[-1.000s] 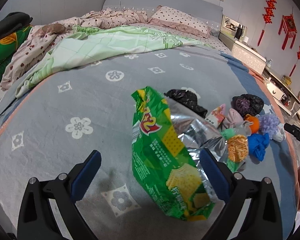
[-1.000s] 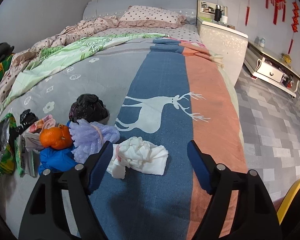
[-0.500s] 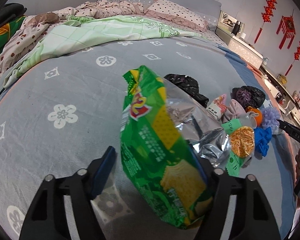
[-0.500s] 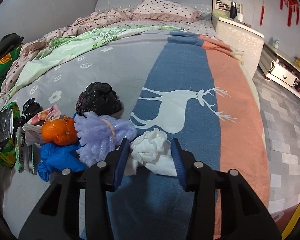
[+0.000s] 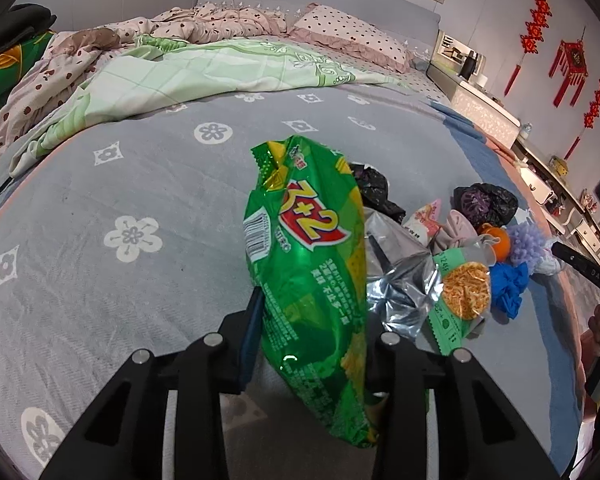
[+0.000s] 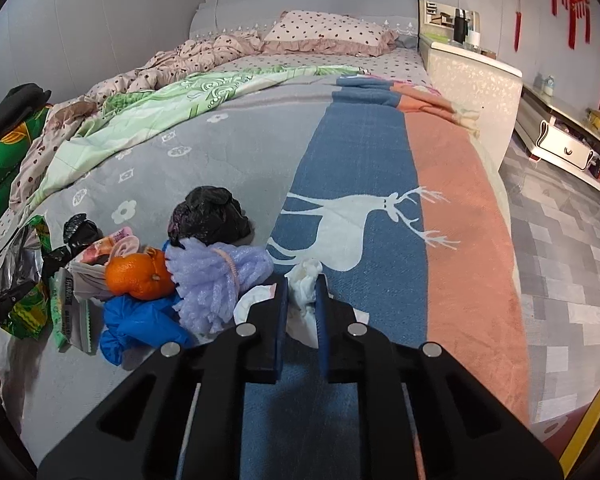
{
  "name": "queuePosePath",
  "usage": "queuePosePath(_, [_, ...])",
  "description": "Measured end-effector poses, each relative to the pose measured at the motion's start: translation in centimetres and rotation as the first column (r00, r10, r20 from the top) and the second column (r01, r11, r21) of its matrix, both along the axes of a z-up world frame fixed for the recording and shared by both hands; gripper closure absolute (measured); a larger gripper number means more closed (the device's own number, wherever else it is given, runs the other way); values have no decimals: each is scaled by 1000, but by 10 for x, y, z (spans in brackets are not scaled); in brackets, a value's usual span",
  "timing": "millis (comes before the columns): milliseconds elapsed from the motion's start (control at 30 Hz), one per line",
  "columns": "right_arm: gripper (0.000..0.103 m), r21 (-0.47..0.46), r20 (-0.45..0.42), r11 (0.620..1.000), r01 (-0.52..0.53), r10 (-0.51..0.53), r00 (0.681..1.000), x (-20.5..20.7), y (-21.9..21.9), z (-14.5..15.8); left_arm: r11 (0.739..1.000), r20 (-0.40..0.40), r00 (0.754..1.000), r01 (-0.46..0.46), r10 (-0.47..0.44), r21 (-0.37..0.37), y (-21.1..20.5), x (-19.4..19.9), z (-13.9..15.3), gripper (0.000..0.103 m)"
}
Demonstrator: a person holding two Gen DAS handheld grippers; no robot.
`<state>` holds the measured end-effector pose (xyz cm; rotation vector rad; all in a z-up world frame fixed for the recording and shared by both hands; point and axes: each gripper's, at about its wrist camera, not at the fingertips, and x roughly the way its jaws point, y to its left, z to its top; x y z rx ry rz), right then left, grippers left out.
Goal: Collect trash
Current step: 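Grasp the green snack bag with the left tool while the right tool grasps the white tissue, then carry both items over the yellow bin and open both tools to drop them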
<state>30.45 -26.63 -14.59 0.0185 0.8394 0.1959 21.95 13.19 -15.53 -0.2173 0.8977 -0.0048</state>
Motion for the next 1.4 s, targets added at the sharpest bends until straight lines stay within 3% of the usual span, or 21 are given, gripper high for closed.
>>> queuePosePath(167, [91, 17, 3, 1000, 17, -17, 1000, -8, -7, 9, 1000, 14, 1000, -9, 9, -12, 4, -7, 9, 72])
queuePosePath(867, [92, 38, 165, 999, 25, -31, 986, -86, -28, 103, 1000, 143, 990, -5, 5, 2, 1, -55, 80, 74])
queuePosePath(1133, [92, 52, 245, 997, 49, -60, 968, -123, -50, 151, 999, 233, 971, 38, -43, 25, -26, -65, 131, 74])
queuePosePath(1400, [92, 54, 325, 993, 109, -121, 938, -165, -92, 200, 988, 317, 936, 143, -155, 59, -91, -68, 182, 74])
